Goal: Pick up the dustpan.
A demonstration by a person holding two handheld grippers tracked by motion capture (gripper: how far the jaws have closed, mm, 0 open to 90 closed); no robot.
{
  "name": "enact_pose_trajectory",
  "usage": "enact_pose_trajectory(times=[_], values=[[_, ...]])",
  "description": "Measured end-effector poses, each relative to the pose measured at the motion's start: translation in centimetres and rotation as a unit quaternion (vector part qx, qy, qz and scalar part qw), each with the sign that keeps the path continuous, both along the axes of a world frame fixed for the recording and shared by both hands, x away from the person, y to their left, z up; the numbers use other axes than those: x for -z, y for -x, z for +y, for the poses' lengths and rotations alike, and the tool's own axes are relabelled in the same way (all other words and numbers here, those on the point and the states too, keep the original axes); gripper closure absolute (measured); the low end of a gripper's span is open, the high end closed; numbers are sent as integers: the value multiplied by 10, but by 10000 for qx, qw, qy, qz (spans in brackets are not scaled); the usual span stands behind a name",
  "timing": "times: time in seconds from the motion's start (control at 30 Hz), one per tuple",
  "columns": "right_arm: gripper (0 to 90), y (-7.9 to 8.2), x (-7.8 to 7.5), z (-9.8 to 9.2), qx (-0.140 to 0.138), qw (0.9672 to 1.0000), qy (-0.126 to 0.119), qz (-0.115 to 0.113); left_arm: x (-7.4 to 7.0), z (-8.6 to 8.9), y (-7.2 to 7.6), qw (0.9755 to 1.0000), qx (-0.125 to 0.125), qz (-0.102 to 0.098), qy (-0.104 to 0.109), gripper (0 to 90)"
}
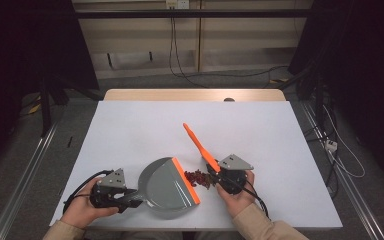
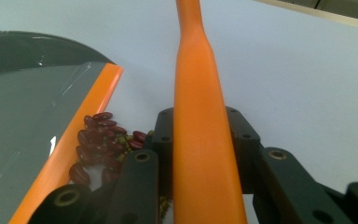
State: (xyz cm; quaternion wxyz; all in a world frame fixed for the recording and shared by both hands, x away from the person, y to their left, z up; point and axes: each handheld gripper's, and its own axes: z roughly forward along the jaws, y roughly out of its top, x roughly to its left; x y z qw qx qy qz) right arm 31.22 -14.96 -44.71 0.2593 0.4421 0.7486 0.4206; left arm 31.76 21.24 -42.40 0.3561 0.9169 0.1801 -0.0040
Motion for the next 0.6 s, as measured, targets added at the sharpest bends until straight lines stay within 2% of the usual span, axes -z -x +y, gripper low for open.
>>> enact_pose_trajectory(times=[0.23,0.3,0.37,0.4,0.47,0.53,0.6], values=[[696,3,0,5,54,9999,-102,38,0,-3,1,9999,-73,81,88,623],[696,4,0,7,50,9999,-112,45,-1,-4,1,9999,-92,61,6,623],[696,5,0,9,54,9998,-170,69,0,-6,2,9999,-87,96,69,622],[695,6,0,11,49,9998,-182,61,-1,-6,2,9999,-110,86,20,622],[695,8,0,16,59,9997,-224,72,0,-7,2,9999,-85,118,74,621],[695,11,0,22,13,9997,-249,72,-1,-8,2,9999,-43,151,36,621],[695,13,0,27,-3,9996,-259,62,0,-10,3,9998,-101,145,73,621]])
